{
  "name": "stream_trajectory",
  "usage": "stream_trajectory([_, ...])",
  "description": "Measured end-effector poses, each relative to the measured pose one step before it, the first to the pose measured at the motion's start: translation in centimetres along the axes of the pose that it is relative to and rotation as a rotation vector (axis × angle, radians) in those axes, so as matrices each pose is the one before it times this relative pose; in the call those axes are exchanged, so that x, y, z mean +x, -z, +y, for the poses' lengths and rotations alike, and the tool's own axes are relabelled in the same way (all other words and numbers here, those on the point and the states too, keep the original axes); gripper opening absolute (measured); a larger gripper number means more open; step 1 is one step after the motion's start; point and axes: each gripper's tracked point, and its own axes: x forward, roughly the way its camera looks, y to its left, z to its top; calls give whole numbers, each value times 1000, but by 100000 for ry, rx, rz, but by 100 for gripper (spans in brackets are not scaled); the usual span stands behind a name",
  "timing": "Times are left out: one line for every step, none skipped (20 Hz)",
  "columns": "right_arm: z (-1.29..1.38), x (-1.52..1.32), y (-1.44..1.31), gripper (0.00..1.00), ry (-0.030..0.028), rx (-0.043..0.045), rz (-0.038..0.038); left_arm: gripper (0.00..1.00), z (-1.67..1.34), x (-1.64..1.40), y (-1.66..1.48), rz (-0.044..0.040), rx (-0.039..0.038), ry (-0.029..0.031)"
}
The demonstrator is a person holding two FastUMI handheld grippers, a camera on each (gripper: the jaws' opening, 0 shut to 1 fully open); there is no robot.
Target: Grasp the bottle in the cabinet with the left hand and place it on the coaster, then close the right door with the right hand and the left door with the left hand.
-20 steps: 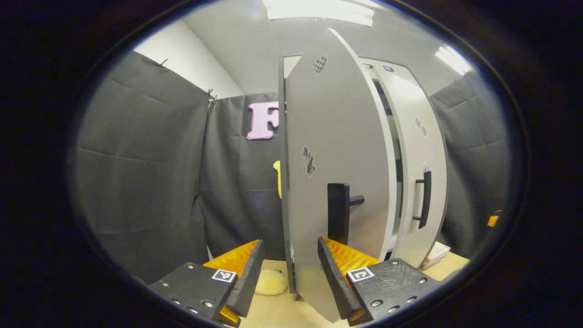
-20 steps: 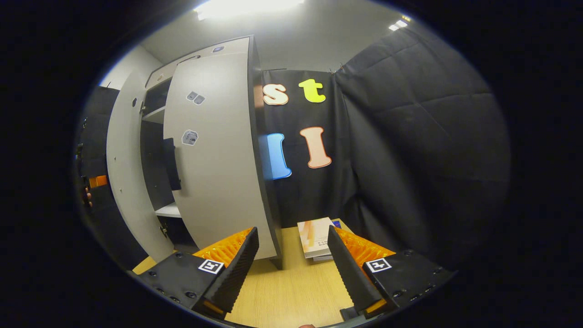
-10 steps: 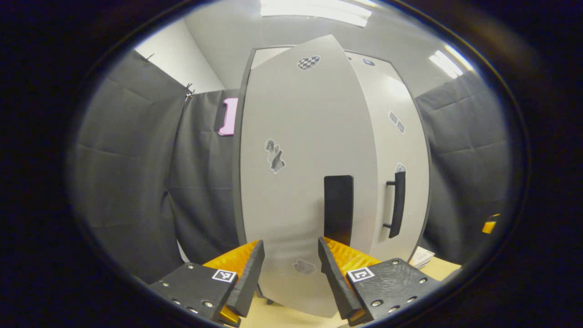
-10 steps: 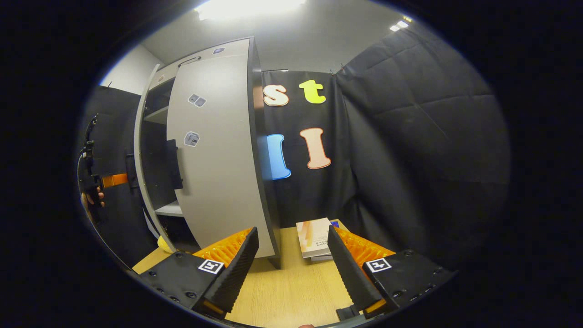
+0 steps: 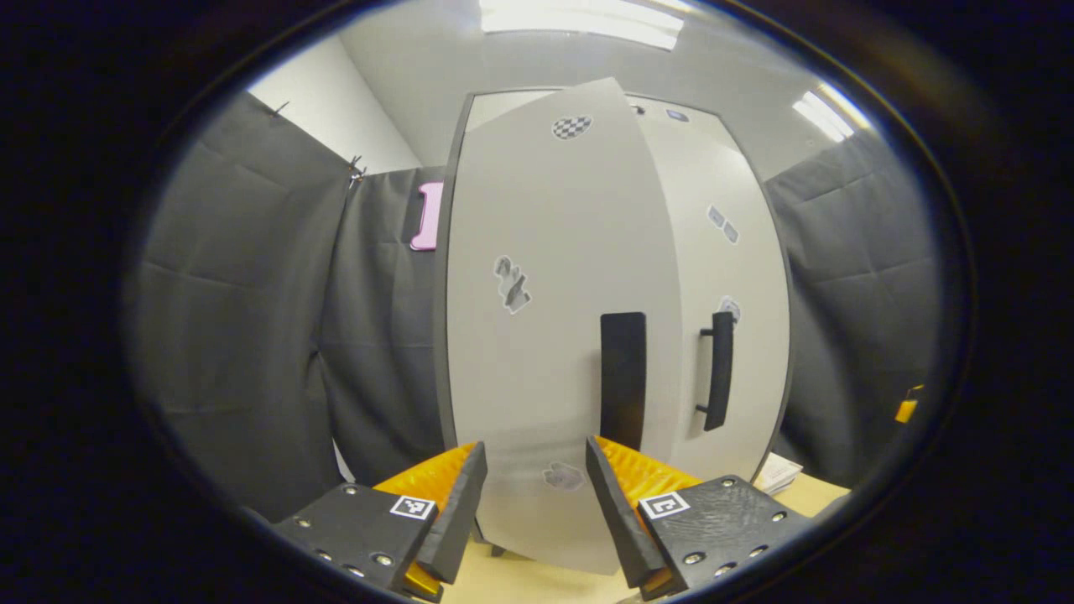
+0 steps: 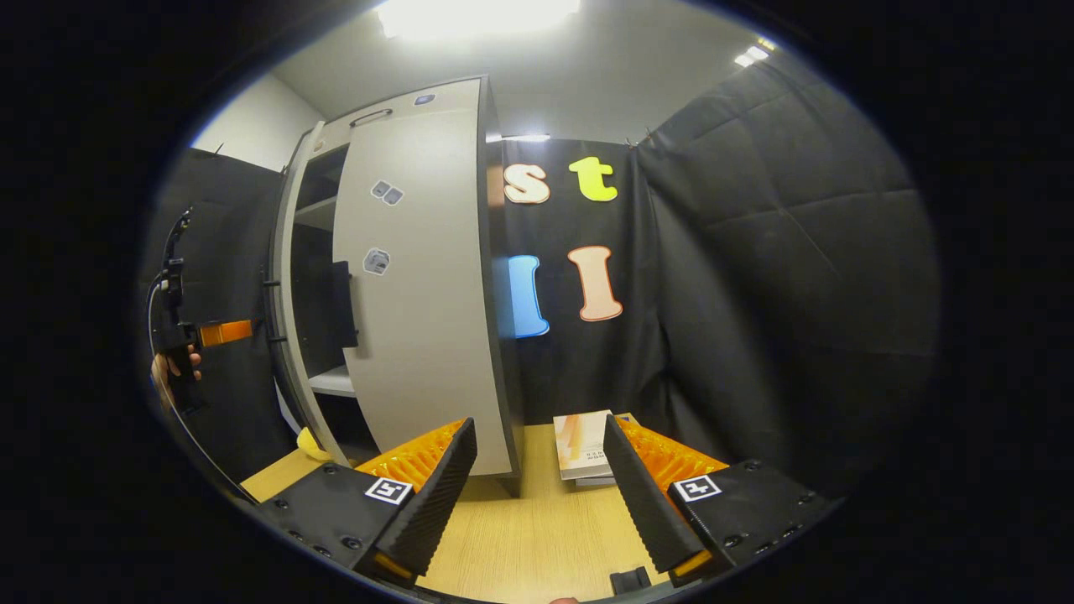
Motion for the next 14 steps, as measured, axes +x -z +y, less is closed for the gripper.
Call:
stream_trajectory([271, -245, -182, 97, -1489, -614, -575, 73, 109, -1277, -121, -555, 1475, -826])
stream_trajectory([256, -165, -150, 97, -1405, -1088, -463, 73, 161, -1564, -19, -347, 1588, -1459])
stream_trajectory([228, -168, -3, 97, -1278, -1724, -139, 73, 226, -1412, -114, -466, 1071, -1741])
stream_trajectory([369, -130, -114, 97, -1221, -1672, -257, 73, 53, -1453, -32, -440, 299, -916])
stream_trajectory([431, -242, -42, 92, -1265, -1184, -145, 73, 75, -1439, -115, -112, -138, -508])
stream_trajectory([563, -282, -119, 97, -1305, -292, -36, 74, 115, -1378, 88, -101, 65, -526])
stream_trajectory([535, -468, 11, 97, -1577, 356, 110, 73, 307, -1226, 4, 115, 315, -941])
stream_trajectory([643, -447, -208, 97, -1637, 349, 111, 73, 364, -1059, 29, 333, 781, -748])
stream_trajectory([409, -598, 17, 97, -662, 306, 951, 73, 510, -1091, -17, 216, 1148, -891])
stream_trajectory([293, -600, -251, 97, -374, 454, 37, 73, 759, -1184, 232, 75, 1123, -1361])
stream_trajectory([287, -568, -450, 97, 49, 349, -609, 73, 740, -989, 30, -214, 560, -1058])
stream_trajectory([279, -573, -393, 97, 202, 123, -627, 73, 726, -809, 142, -83, 62, -820])
stream_trajectory([256, -526, -268, 97, 551, -54, -819, 73, 944, -898, 122, -119, -527, -719])
stream_trajectory([34, -521, -289, 97, 1276, -37, -169, 73, 596, -611, 248, 455, -445, -179])
